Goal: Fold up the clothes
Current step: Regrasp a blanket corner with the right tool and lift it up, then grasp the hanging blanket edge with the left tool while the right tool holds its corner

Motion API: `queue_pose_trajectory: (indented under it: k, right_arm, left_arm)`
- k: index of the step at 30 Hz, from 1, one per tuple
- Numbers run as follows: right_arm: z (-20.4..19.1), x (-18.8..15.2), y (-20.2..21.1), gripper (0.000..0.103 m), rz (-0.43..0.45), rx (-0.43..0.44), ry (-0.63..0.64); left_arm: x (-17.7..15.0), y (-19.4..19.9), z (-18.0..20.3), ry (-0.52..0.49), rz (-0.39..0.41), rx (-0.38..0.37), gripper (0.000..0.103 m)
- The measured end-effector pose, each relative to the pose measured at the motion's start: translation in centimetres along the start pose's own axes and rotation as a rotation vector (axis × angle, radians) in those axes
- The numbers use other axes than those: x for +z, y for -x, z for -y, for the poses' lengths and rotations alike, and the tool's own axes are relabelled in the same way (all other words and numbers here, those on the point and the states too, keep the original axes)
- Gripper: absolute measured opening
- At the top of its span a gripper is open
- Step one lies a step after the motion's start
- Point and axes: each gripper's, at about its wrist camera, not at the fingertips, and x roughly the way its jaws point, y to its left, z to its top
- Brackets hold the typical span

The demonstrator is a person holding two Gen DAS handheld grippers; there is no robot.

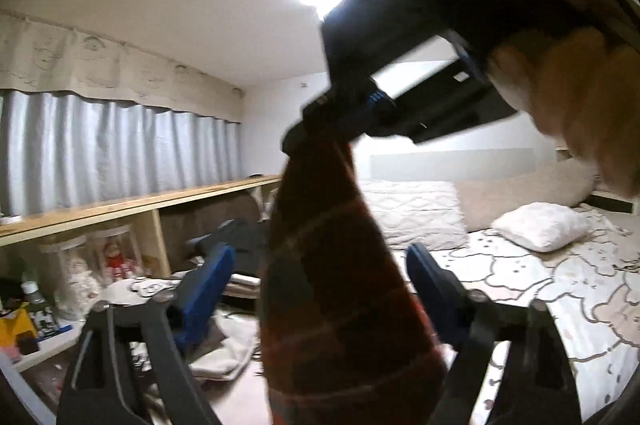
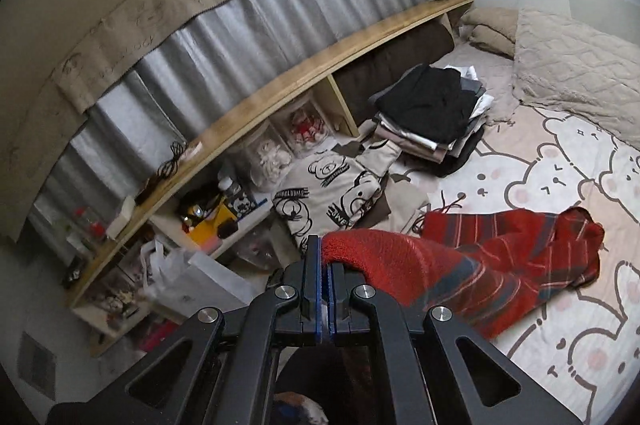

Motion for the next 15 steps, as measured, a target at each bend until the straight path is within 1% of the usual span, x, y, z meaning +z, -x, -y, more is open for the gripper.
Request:
queue_pose_trajectory:
  k: [3,5,7,8,9,10,15]
  right_arm:
    - [-0.4,-0.9,-0.7,0.002,-0.016,0.018,-0.006]
    - [-0.6,-1.2,-1.1,0.002,-0.025,0.027,-0.004]
    - [-1.0,-1.4,-1.8,0.002,-0.040,0.037,-0.003]
    - [-1.3,-1.6,-2.1,0.002,-0.043,0.033,0.003]
    - [-1.6,-1.7,-2.4,0.002,-0.044,0.026,0.011]
    - [-1.8,-1.8,-2.7,0.002,-0.044,0.022,0.018]
    - [-1.9,-1.7,-3.1,0.002,-0.030,0.019,0.022]
  left_arm:
    - [-0.3,-0.5,-0.7,-0.006,-0.017,0.025,0.085]
    - [-0.5,-0.9,-0.9,-0.009,-0.032,0.028,0.081]
    - [-0.6,-1.2,-1.1,-0.012,-0.050,0.028,0.066]
    - [-0.7,-1.5,-1.3,-0.012,-0.063,0.029,0.061]
    - [-0.8,-1.6,-1.6,-0.011,-0.075,0.032,0.053]
    - [-0.9,-1.7,-1.9,-0.009,-0.085,0.037,0.052]
    - [-1.9,-1.1,-4.0,0.000,-0.135,0.085,0.052]
